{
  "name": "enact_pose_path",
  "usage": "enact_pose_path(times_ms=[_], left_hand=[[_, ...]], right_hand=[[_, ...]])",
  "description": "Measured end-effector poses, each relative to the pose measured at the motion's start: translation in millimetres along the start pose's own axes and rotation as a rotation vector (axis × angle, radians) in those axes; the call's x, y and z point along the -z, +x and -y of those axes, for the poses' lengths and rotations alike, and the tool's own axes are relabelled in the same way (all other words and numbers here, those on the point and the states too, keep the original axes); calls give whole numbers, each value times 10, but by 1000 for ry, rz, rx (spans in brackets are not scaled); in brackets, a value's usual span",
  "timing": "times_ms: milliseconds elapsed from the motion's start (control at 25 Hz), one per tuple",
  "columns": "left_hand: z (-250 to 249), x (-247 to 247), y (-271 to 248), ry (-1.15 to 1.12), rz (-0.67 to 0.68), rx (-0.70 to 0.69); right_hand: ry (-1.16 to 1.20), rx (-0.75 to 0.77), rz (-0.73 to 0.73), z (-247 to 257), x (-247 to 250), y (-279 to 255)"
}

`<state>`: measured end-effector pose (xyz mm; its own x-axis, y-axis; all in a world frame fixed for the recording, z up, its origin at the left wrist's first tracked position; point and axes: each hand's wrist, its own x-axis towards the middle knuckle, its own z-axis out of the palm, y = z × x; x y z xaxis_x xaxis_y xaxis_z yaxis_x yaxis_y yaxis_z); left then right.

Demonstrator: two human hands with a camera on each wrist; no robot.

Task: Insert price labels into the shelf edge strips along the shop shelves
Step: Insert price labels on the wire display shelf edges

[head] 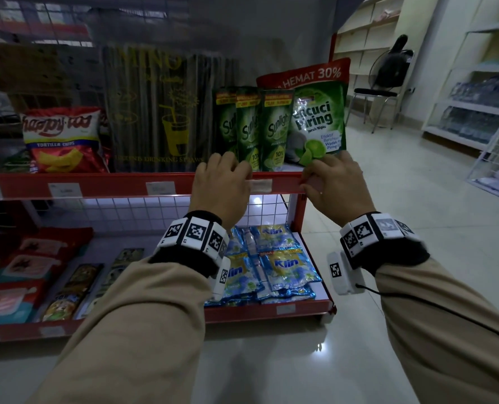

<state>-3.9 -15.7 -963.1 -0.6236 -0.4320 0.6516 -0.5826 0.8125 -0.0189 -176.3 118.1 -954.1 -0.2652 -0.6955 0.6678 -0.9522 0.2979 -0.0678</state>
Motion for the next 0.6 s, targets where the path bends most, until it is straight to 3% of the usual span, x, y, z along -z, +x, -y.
enact_pose_path(times_ms=[200,360,600], left_hand=[[-279,-88,0,0,-81,-70],[-726,-202,38,-34,54,-221],[-929,-215,122,3,106,-177]], right_hand=[[-54,-95,-66,-358,51,-94],[-19,-54,-74,-483,45,-126],[5,-37,-20,-556,104,-98]])
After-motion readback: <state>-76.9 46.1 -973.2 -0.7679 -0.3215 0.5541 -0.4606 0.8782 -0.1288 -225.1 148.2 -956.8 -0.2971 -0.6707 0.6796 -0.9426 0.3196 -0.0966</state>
